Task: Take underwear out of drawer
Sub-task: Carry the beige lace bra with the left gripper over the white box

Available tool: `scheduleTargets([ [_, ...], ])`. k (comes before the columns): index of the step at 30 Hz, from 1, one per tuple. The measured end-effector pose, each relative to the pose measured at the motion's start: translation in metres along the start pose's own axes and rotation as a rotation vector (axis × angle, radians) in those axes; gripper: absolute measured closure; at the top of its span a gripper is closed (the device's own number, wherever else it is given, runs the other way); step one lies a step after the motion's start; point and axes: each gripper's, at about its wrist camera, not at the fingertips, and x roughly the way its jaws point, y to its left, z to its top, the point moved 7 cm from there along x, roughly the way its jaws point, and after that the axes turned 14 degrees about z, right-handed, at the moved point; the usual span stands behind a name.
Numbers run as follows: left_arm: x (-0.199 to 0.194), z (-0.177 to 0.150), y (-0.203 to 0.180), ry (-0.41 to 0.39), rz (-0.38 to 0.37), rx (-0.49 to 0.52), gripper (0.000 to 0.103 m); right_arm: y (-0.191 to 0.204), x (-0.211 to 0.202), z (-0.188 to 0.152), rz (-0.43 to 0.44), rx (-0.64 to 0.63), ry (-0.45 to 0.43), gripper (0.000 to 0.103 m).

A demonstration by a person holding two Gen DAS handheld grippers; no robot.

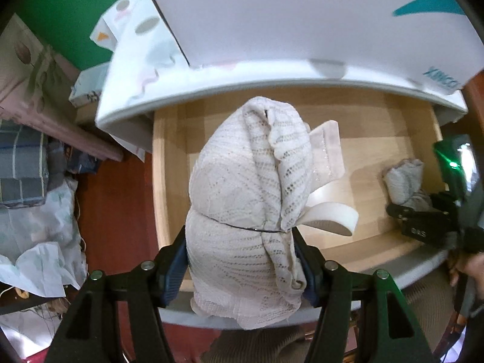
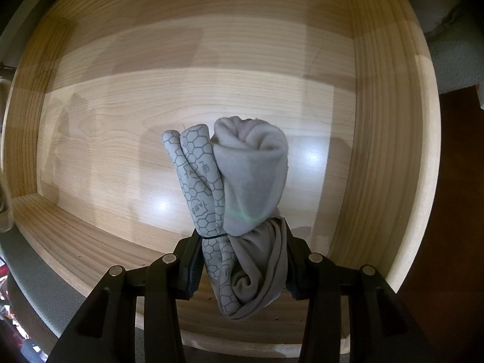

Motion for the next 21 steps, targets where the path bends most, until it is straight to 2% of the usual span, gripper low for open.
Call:
scheduleTargets([
  [5,-0.024,-0.005,0.012,-0.095,-0.003,-0.017,0.040,0.000,-0.001,0.000,0.000,0.000,-0.001,0.062],
  [10,-0.049,-0.009,0.028,-0.178,-0.046,-0.086,0.040,-0.001,-0.002,0.000,-0.003,0.001,-0.009,0.063],
  [21,-0.087,-0.009,0.057,-0.254,-0.095,-0.164,0.040,0.003,-0.007,0.001,-0.107,-0.038,-0.012,0.065],
])
